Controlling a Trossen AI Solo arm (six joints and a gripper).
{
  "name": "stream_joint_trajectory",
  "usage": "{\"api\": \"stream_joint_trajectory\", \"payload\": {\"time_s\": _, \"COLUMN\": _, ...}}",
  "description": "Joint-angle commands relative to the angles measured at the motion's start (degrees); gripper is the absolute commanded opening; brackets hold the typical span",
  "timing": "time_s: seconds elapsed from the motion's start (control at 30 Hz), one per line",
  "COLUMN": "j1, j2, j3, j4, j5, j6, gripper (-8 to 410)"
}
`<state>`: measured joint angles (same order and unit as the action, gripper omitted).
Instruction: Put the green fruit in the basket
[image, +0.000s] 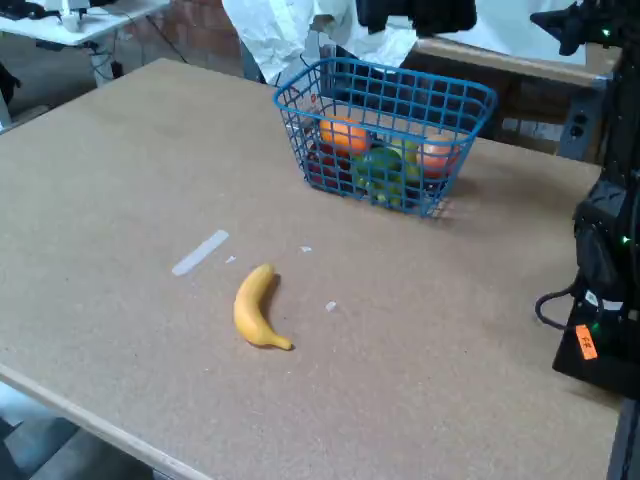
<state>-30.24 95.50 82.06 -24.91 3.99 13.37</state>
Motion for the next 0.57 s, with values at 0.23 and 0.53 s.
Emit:
{"api": "stream_joint_trajectory", "payload": {"time_s": 0.23, "j1": 0.0, "j2": -4.33, "j3": 0.04, "j4": 0.09, "j5": -0.11, "j6": -0.09, "gripper": 397}}
{"api": "stream_joint_trajectory", "payload": {"time_s": 0.53, "j1": 0.0, "j2": -4.35, "j3": 0.02, "j4": 0.07, "j5": -0.11, "j6": -0.09, "gripper": 397}}
